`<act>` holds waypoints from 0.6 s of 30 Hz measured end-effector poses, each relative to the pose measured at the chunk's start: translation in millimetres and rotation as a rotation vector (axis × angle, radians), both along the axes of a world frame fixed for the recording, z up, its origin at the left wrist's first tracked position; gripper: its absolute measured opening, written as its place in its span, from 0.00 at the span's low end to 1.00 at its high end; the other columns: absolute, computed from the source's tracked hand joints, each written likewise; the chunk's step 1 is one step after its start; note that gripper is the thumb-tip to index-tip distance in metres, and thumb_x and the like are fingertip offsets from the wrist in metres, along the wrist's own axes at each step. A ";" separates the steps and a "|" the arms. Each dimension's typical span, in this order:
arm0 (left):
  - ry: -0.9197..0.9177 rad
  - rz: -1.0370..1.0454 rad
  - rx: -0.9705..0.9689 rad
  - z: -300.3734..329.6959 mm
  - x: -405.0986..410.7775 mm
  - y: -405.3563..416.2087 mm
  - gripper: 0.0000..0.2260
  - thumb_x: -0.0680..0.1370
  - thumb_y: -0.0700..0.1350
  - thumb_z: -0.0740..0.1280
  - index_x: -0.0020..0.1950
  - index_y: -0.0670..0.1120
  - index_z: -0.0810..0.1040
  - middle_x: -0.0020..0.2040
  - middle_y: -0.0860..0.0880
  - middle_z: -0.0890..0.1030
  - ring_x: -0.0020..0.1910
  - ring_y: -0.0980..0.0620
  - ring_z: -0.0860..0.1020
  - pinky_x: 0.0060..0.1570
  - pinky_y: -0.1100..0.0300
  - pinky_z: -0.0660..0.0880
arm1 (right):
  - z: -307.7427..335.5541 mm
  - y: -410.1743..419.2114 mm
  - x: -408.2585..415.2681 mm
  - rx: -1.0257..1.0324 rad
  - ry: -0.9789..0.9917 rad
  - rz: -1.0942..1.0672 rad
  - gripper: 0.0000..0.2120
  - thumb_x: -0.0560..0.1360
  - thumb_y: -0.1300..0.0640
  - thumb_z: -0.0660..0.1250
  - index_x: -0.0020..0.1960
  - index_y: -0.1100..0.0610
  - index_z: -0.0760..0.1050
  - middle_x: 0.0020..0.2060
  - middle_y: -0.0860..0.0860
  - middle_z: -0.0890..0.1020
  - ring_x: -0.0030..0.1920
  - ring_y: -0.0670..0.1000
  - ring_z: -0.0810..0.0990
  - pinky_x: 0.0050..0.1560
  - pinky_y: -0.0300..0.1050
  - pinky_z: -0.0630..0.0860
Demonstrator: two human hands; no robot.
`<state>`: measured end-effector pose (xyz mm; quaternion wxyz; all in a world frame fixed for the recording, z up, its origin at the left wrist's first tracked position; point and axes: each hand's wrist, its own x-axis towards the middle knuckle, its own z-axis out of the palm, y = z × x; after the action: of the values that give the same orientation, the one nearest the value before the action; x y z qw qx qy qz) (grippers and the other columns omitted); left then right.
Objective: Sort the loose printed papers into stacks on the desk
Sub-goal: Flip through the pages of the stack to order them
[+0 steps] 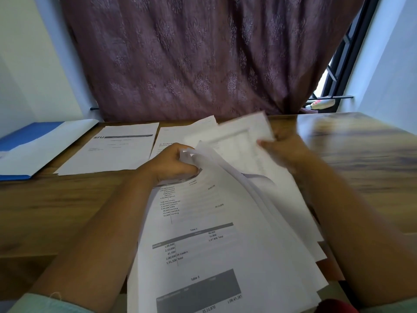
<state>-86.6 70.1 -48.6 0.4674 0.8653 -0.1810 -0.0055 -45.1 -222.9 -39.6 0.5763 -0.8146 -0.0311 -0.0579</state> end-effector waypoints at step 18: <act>0.029 0.021 0.017 -4.2 5.0 3.6 0.16 0.72 0.42 0.75 0.59 0.51 0.82 0.51 0.54 0.85 0.54 0.51 0.82 0.55 0.55 0.79 | -3.9 -26.0 21.1 0.379 -0.059 -0.461 0.17 0.78 0.55 0.67 0.66 0.55 0.72 0.55 0.46 0.79 0.54 0.50 0.79 0.56 0.48 0.77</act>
<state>-81.6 73.7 -52.8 0.4626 0.8709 -0.1652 -0.0149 -24.0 -248.9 -43.6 0.6885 -0.6762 0.1490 -0.2158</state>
